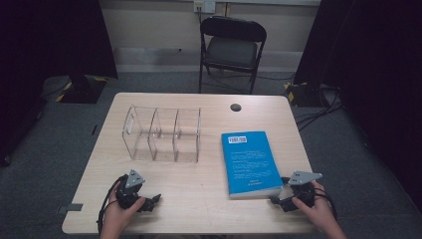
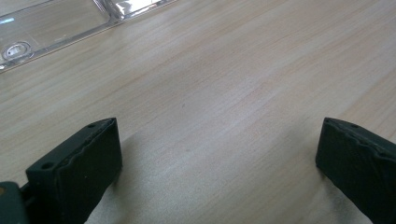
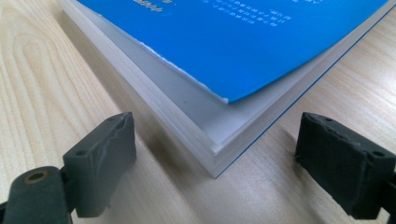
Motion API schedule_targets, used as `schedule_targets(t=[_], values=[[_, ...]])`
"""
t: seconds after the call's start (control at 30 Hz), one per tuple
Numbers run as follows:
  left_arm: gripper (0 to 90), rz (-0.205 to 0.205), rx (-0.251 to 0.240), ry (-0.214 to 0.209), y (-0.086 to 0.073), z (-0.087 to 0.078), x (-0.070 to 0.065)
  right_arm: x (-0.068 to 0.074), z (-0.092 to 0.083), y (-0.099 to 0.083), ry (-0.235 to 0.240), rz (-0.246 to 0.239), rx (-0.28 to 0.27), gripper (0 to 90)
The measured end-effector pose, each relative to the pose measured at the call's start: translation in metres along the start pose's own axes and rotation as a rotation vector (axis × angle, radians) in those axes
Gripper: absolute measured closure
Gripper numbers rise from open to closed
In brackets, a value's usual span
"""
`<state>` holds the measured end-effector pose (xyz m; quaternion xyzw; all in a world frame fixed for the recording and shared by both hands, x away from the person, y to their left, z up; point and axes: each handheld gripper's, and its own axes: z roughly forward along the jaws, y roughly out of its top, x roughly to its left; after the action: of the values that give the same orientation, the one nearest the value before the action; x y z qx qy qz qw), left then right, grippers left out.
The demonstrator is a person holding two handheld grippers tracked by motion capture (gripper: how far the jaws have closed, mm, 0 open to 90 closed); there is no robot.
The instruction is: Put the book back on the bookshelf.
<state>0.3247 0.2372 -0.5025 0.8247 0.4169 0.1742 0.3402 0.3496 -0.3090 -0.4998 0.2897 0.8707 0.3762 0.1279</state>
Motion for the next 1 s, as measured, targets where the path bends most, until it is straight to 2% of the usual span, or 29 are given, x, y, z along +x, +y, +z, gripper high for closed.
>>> schedule_targets(t=[0.37,0.43,0.5,0.53,0.67,0.7,0.8,0.87,0.9,1.0], values=[[0.0,-0.020,-0.004,0.000,0.001,0.000,-0.001,0.001,0.000,0.000,-0.002,0.004,-0.002,11.5],[0.1,-0.033,0.017,-0.006,0.005,0.001,-0.002,0.001,0.000,0.000,-0.006,0.007,0.000,11.5],[0.2,-0.031,0.022,-0.010,0.006,0.002,-0.003,0.001,-0.001,0.000,-0.007,0.005,0.001,11.5],[0.8,-0.012,0.026,-0.014,0.009,0.005,-0.006,0.001,-0.001,-0.001,-0.007,0.006,-0.001,11.5],[3.5,-0.003,0.028,-0.016,0.012,0.006,-0.009,0.002,-0.002,-0.002,0.000,0.003,0.000,11.6],[6.6,-0.017,0.023,-0.028,0.015,0.006,-0.012,0.003,-0.003,-0.003,0.001,0.000,0.000,11.6],[19.0,-0.006,0.029,-0.061,0.019,0.005,-0.017,0.004,-0.003,-0.003,-0.007,0.006,0.001,11.7],[15.3,-0.005,0.047,-0.052,0.024,0.006,-0.024,0.004,-0.004,-0.002,-0.009,0.011,0.003,13.2],[17.0,-0.004,0.060,-0.056,0.027,0.006,-0.028,0.005,-0.004,-0.002,-0.008,0.012,0.004,14.1],[16.2,0.029,0.084,-0.106,0.033,0.009,-0.040,0.004,-0.003,-0.001,-0.005,0.007,0.004,15.3]])
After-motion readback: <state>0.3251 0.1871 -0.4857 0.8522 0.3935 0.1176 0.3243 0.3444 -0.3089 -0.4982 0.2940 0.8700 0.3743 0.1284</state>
